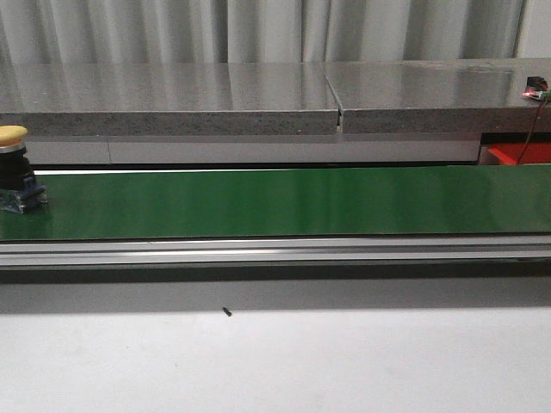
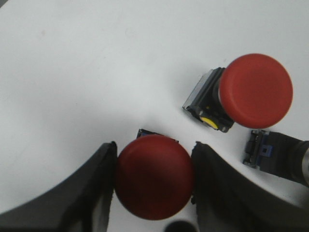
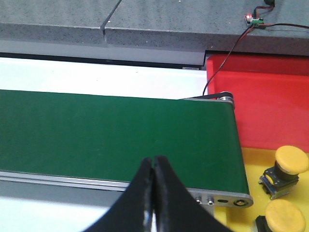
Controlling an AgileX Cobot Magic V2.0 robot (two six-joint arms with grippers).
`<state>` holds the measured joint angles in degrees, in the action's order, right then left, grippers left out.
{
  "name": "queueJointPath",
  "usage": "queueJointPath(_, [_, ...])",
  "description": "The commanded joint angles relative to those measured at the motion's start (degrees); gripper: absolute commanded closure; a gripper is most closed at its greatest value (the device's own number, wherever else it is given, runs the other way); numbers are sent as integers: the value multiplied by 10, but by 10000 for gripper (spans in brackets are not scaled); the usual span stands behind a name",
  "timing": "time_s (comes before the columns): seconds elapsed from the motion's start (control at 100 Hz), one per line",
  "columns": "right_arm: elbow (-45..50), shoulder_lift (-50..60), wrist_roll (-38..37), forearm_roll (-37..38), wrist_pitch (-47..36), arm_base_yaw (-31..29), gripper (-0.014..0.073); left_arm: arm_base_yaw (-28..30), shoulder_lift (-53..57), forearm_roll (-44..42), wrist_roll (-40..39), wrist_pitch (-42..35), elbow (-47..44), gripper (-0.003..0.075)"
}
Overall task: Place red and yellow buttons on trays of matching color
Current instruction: 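Grasp a red button on the table with the left gripper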
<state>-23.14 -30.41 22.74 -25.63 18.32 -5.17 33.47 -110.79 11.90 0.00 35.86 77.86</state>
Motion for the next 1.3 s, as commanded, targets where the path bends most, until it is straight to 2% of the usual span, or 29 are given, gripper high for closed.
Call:
queueJointPath(0.0, [-15,1,4,-1,-35,0,659,2,41,5,0,-11,18,521])
queueJointPath(0.4, [-15,1,4,-2,-35,0,659,0,197,4,0,47,10,520])
queueJointPath(0.64, [-15,1,4,-2,-35,0,659,-70,284,7,0,38,-40,521])
queueJointPath(0.93, [-15,1,4,-2,-35,0,659,-179,280,-2,0,16,-80,520])
queueJointPath(1.29, [-15,1,4,-2,-35,0,659,-191,262,-14,0,-29,-134,520])
